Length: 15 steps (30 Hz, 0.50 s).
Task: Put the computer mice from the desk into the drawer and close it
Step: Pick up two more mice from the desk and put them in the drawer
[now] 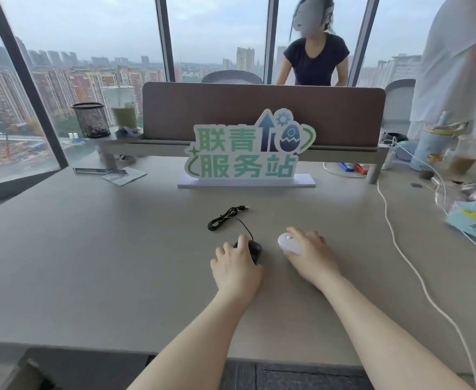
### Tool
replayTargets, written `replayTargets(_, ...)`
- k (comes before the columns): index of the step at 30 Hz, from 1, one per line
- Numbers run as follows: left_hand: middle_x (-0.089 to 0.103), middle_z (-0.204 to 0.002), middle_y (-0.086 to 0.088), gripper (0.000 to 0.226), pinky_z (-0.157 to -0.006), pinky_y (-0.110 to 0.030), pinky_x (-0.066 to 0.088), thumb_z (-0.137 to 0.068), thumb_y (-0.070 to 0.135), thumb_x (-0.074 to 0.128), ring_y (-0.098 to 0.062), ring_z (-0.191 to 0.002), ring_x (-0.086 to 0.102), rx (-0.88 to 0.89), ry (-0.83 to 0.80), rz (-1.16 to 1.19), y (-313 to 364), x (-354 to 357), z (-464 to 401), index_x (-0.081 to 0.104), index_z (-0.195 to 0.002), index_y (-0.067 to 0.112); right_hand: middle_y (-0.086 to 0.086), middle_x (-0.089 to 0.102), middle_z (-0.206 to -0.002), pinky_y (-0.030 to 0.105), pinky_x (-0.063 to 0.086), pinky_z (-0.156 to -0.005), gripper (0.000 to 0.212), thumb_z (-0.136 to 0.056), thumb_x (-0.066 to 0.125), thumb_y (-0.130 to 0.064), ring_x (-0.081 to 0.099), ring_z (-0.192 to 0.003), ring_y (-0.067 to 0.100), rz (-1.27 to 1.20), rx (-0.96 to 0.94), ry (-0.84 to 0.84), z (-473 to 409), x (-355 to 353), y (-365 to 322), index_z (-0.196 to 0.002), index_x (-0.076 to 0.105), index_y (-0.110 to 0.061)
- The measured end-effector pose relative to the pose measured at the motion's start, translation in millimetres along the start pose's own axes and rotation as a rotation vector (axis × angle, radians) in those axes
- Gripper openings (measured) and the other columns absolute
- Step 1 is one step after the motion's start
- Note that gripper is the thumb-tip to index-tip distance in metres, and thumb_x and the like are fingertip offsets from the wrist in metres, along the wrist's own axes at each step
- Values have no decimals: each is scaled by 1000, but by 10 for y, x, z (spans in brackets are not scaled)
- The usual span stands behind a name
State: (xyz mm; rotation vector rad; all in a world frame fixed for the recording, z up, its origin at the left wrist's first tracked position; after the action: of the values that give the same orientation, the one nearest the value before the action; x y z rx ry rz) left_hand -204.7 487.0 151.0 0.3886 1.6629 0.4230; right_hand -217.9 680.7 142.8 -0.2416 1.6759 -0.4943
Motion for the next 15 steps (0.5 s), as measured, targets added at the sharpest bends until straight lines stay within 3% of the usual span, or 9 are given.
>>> replayTargets(6,52,-113,-3,46,-76,-39,47,-78,37,59,-28,-102,54,-87,234,315,-597,-747,203,41,-119,25,10,52,-123,33,39,-90,56,-85,61,-30,48,-120,28,-391,-21,110,360,-147,-545,-139,46,-35)
replayTargets(9,49,-115,3,47,-70,-32,43,-79,35,60,-20,-93,53,-52,411,454,-901,-1430,406,40,-120,28,3,59,-126,29,35,-88,53,-84,60,-35,52,-119,23,-509,-133,161,613,-256,-1125,-136,49,-37)
replayTargets(13,49,-114,5,46,-68,-18,41,-80,28,62,-7,-85,53,-24,601,523,-1387,-2356,826,43,-121,28,-6,59,-128,34,42,-93,52,-85,59,-33,55,-115,18,-677,-315,143,1092,-290,-2087,-136,48,-38)
replayTargets(15,50,-115,3,46,-68,-21,41,-80,27,62,-7,-82,51,-39,686,494,-1683,-2762,1098,45,-123,26,-5,58,-124,36,48,-90,55,-80,55,-35,57,-109,17,-748,-396,119,1369,-236,-2566,-134,48,-37)
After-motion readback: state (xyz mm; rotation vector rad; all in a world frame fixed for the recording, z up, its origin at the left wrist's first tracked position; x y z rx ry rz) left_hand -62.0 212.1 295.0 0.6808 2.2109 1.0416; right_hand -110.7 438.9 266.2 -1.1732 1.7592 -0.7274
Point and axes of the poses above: each hand's wrist, its own z-axis away from the middle knuckle, its own x-axis out of the palm, y = z × x, the point moved 9 cm from there along -z, towards the middle knuckle
